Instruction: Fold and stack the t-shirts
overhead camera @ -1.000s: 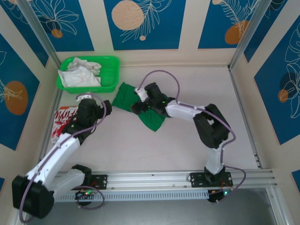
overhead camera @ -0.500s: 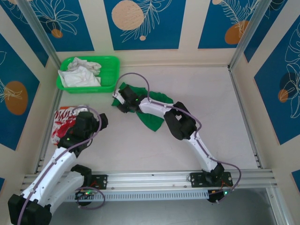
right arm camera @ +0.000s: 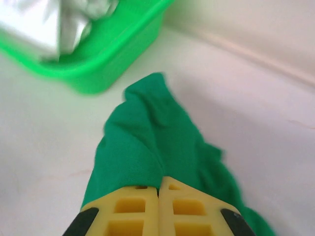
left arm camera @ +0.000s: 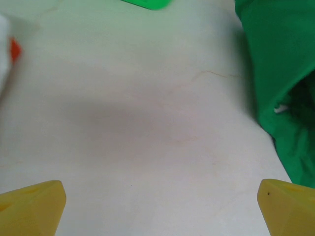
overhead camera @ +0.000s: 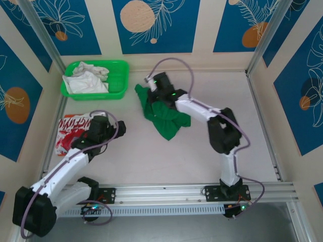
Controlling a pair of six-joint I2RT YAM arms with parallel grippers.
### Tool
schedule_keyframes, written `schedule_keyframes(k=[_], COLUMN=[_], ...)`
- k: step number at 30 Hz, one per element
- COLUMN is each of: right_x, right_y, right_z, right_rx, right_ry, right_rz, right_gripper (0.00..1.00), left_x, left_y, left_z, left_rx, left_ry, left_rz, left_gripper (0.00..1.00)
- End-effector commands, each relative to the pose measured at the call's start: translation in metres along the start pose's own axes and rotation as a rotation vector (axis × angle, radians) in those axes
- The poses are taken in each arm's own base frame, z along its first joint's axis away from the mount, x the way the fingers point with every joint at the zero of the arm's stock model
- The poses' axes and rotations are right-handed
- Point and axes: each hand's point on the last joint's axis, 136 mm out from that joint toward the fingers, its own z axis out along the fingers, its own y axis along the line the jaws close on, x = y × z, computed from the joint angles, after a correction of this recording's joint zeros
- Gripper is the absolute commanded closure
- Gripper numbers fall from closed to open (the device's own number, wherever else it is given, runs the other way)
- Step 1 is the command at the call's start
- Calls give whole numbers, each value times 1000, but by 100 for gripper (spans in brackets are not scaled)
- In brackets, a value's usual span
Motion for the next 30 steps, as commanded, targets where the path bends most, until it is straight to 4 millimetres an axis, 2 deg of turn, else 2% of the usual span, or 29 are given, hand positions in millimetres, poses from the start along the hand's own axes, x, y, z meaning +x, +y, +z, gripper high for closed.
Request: schedule_keyframes(k=[1,6,9,12,17,21,26,30], right_x=[-29,-26,-19,-10,-1,6,14,18], right_y=[-30,-79,-97,-108,-117,-123,-130,-135], right_z=[-40,-74,-83,-88,-92,-92,-93,-95], right_rx=[-49,-4,32,51,70,79,92,100], right_ry=[-117,-158,-155,-147,-140,-129,-123,-120], right_rz=[203,338,360,387,409,422,442,457], right_gripper=[100,100,100,100,100,100,100,100], left_x=[-10,6,19,34,51,61,79,91], left_y=[-45,-100,-134,-161,-180,-189,-194,-201], left_z=[9,37,54,73,98,105,116,123], left_rx=[129,192,232,252,220,106,77,88], left_ry=[-27,36,64,112,201,270,345,395], left_rz=[105,250,306,315,292,397,433,437], left_gripper=[0,0,0,0,2,15,33,31])
